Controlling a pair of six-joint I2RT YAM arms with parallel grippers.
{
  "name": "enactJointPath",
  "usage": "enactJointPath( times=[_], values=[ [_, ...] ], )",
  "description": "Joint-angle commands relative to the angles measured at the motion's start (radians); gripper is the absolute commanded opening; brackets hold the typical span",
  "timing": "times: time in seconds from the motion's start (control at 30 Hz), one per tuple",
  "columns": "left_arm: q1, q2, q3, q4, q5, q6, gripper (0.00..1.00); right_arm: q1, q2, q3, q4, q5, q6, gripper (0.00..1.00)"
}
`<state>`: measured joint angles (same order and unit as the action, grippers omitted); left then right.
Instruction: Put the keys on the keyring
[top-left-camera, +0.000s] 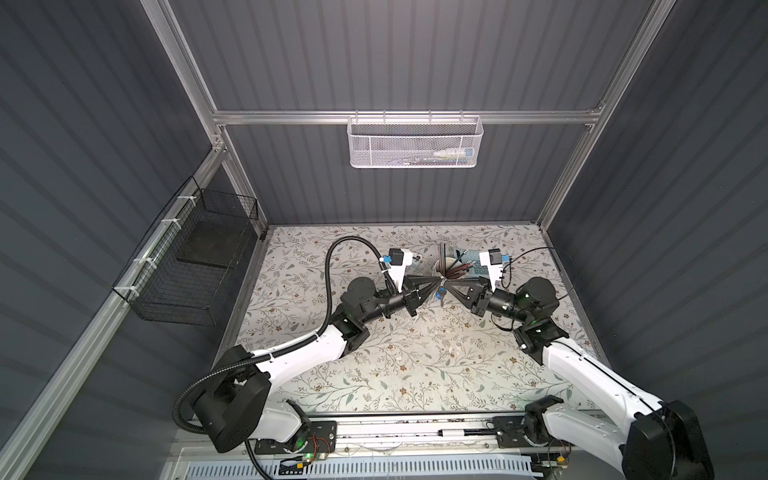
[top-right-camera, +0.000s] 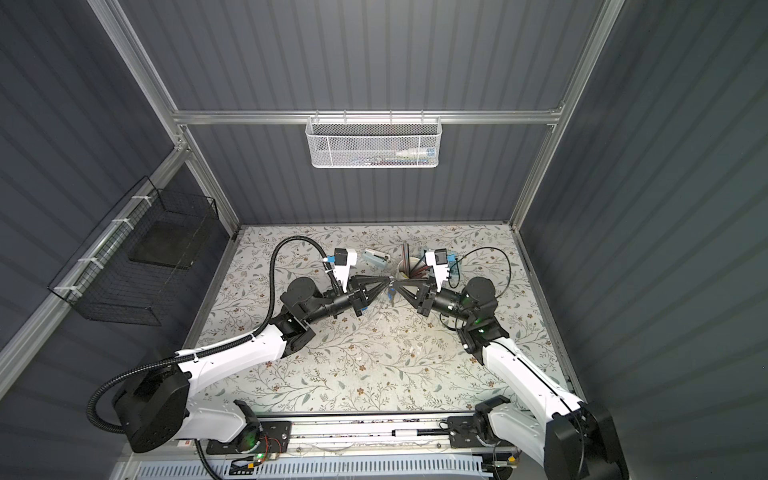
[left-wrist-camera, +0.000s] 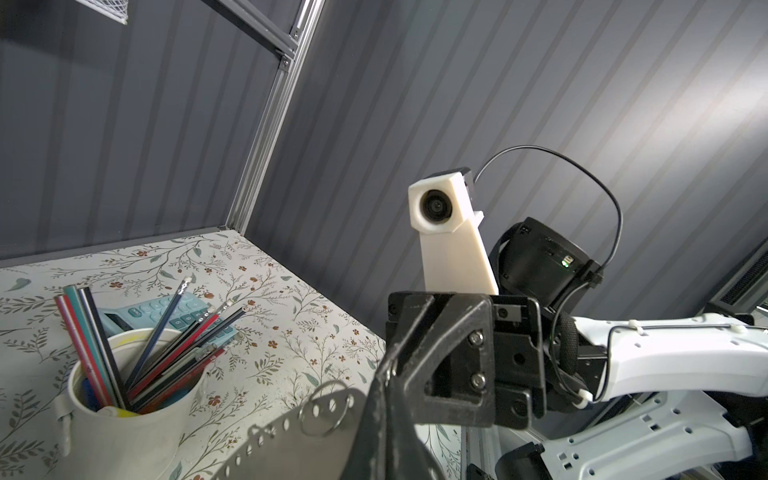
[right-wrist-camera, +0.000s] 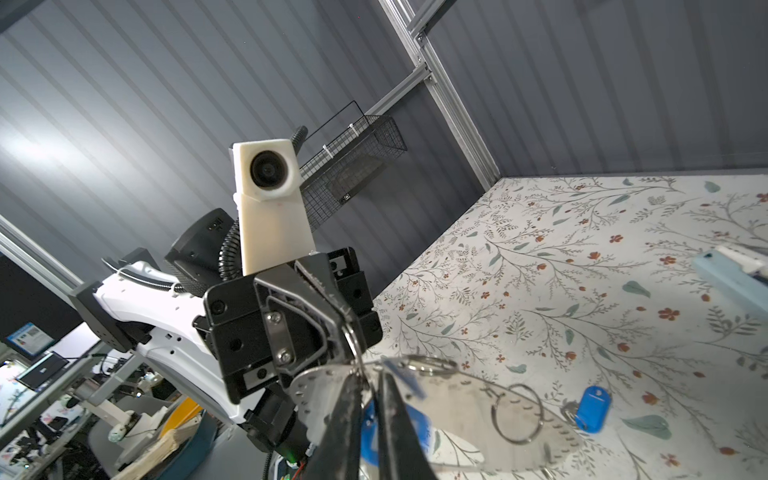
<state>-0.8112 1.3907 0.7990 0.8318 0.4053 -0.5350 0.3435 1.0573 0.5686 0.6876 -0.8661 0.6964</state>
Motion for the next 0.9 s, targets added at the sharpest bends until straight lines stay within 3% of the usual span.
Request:
enactJointPath(
  times=[0.0, 0.33, 0.6, 0.67, 0.87],
  values=[
    [-0.009, -0.018, -0.004, 0.014, 0.03, 0.007, 0.0, 0.011, -0.005, 0.006, 0.017, -0.007, -0.016, 0.19],
    [-0.008, -0.016, -0.004, 0.012, 0.031, 0.007, 0.0, 0.018, -0.003, 0.008, 0.015, -0.008, -0.021, 0.16],
    [-0.009, -0.025, -0.012, -0.004, 0.028, 0.017, 0.0, 0.022, 0.0, 0.004, 0.032, -0.005, -0.025, 0.05],
    [-0.008, -0.034, -0.01, -0.027, 0.028, 0.028, 0.0, 0.021, -0.001, 0.002, 0.024, -0.005, -0.042, 0.0],
    [-0.008, -0.095, 0.008, -0.183, 0.026, 0.118, 0.0, 0.021, -0.017, 0.016, -0.074, -0.007, -0.162, 0.0]
  ],
)
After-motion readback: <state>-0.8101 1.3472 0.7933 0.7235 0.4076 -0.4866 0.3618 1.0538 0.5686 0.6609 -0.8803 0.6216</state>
